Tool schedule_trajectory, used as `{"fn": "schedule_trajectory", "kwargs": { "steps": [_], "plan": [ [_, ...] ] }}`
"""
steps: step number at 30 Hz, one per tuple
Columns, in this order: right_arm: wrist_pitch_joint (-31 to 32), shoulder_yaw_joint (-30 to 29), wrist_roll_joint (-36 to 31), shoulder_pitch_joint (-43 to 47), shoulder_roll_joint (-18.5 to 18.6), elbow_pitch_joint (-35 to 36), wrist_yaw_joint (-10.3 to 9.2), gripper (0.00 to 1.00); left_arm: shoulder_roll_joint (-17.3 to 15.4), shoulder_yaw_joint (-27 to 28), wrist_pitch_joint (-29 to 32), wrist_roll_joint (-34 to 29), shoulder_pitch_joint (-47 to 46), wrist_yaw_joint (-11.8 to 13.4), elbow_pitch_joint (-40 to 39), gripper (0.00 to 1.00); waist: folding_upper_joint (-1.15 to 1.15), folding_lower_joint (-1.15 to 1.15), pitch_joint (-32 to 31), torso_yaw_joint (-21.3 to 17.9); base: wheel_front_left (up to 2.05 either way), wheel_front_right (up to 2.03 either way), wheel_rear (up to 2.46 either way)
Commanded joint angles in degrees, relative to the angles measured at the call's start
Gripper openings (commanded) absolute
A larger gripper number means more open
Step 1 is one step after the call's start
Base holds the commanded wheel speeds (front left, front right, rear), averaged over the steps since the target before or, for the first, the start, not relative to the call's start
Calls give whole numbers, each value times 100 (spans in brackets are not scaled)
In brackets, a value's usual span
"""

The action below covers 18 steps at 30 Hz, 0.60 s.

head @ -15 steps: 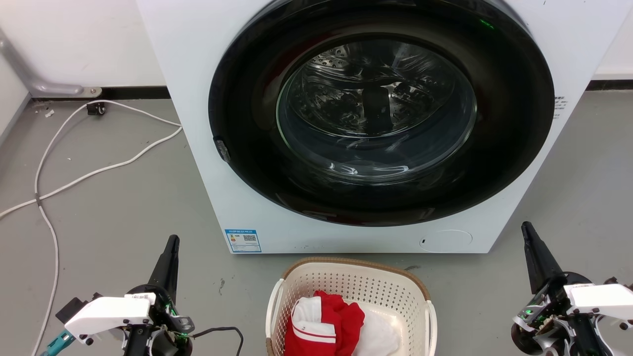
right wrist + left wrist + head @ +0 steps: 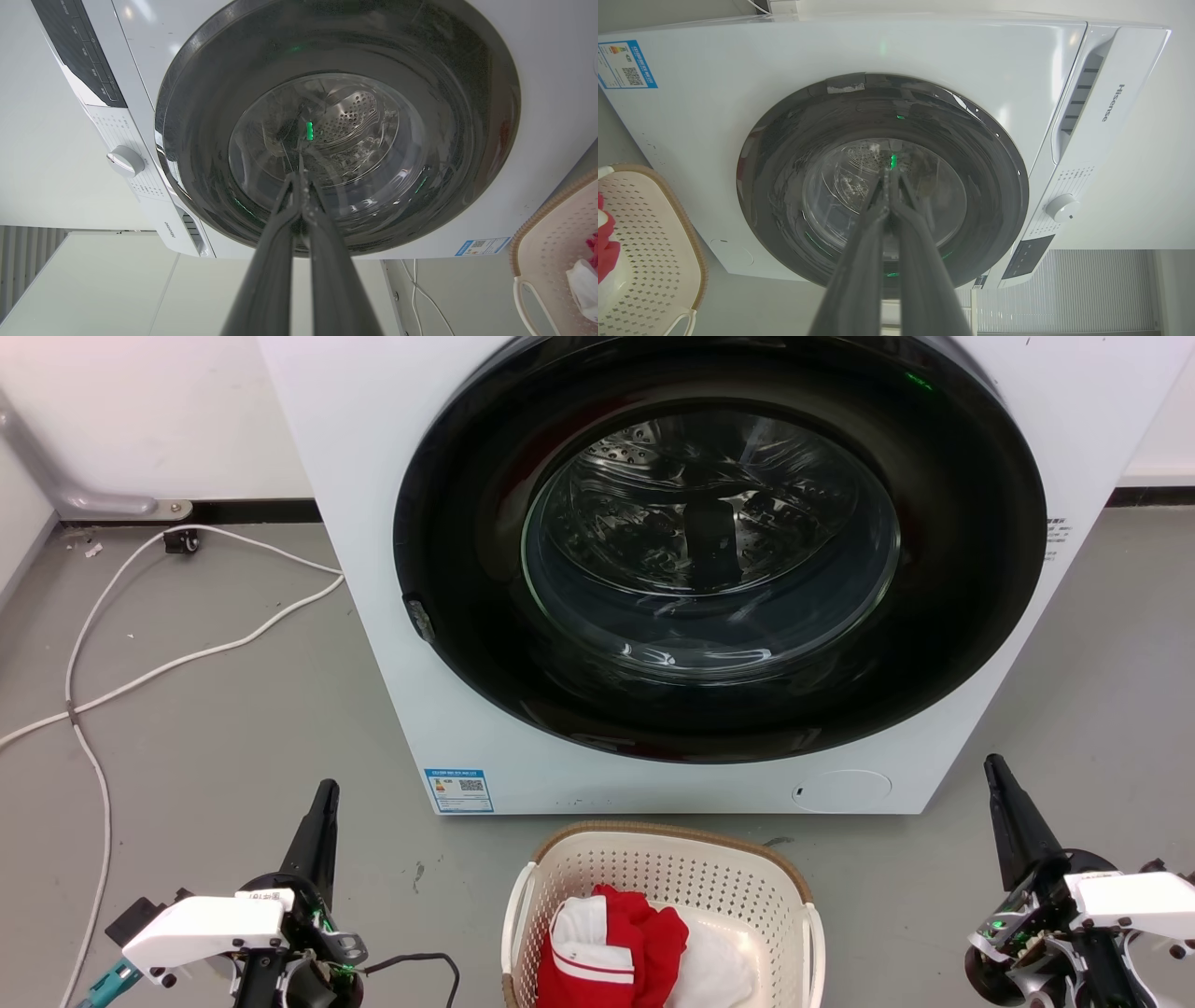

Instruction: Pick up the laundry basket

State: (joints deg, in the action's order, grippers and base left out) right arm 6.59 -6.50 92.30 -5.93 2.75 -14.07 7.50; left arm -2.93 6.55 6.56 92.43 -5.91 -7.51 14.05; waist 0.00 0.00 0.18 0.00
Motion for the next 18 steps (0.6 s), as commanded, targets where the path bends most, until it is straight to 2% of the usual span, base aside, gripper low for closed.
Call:
{"fn": "schedule_trajectory", "kwargs": {
  "steps": [1,2,3,10,18],
  "plan": [
    [7,-2,23,-66,24,-3,-2,0,7,19,15,-13,-63,-18,6,0,0,0,0,0,0,0,0],
    [7,-2,23,-66,24,-3,-2,0,7,19,15,-13,-63,-18,6,0,0,0,0,0,0,0,0],
    [7,-2,23,-66,24,-3,-2,100,7,19,15,-13,-63,-18,6,100,0,0,0,0,0,0,0],
    [-151,32,-93,98,-9,-21,0,100,9,-9,-152,-141,80,2,-35,100,0,0,3,0,0,0,0],
    [-375,9,-1146,161,-6,256,0,100,8,48,-376,-978,91,75,-303,100,0,0,18,-2,0,0,0]
  ]
}}
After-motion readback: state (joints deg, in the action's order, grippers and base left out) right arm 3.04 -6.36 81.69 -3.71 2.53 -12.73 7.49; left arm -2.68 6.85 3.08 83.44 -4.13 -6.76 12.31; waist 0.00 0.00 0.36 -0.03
